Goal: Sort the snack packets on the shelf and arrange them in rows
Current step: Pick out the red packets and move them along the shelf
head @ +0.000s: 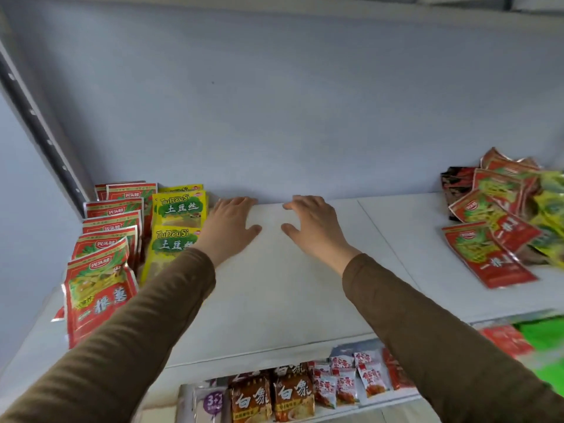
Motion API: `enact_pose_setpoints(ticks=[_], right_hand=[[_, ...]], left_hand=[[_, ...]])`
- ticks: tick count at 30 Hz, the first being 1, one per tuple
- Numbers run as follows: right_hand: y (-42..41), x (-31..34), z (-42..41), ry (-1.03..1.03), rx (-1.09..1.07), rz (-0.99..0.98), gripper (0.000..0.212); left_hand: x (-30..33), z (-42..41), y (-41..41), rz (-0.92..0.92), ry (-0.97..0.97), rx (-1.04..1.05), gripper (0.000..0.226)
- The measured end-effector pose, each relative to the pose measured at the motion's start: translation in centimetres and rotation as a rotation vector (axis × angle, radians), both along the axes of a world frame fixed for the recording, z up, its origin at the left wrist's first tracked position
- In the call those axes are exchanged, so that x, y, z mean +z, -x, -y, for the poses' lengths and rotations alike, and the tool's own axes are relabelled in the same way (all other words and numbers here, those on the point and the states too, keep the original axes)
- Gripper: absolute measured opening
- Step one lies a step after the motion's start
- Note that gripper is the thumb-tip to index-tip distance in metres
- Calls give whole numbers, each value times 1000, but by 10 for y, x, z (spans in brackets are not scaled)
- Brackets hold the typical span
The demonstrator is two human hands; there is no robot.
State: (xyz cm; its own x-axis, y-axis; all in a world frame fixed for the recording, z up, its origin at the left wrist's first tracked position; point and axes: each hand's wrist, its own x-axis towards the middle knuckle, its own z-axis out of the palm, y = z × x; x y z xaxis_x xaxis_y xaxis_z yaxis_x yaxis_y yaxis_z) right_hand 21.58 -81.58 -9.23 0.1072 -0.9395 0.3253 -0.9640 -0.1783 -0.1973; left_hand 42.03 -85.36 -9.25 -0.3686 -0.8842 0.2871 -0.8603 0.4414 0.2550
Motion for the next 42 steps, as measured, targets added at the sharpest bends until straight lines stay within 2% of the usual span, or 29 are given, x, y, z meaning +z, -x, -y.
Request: enact_pose_setpoints(ticks=[14, 20, 33, 39, 42], right_hand=[[248, 6, -99, -20, -83, -36, 53], [314, 3, -114, -27, -119, -26, 53], [411, -4, -118, -15, -171, -50, 54], [475, -9, -108, -20, -118, -17, 55], [516, -16, -103, -42, -78, -19, 55]], left_hand=[[4, -72, 241, 15, 8, -90, 43], [3, -84, 310, -14, -19, -116, 42], [-6, -78, 414, -38, -108, -211, 47], [-15, -73, 462, -58, -148, -131, 55], [-25, -73, 483, -55, -227, -43, 69]])
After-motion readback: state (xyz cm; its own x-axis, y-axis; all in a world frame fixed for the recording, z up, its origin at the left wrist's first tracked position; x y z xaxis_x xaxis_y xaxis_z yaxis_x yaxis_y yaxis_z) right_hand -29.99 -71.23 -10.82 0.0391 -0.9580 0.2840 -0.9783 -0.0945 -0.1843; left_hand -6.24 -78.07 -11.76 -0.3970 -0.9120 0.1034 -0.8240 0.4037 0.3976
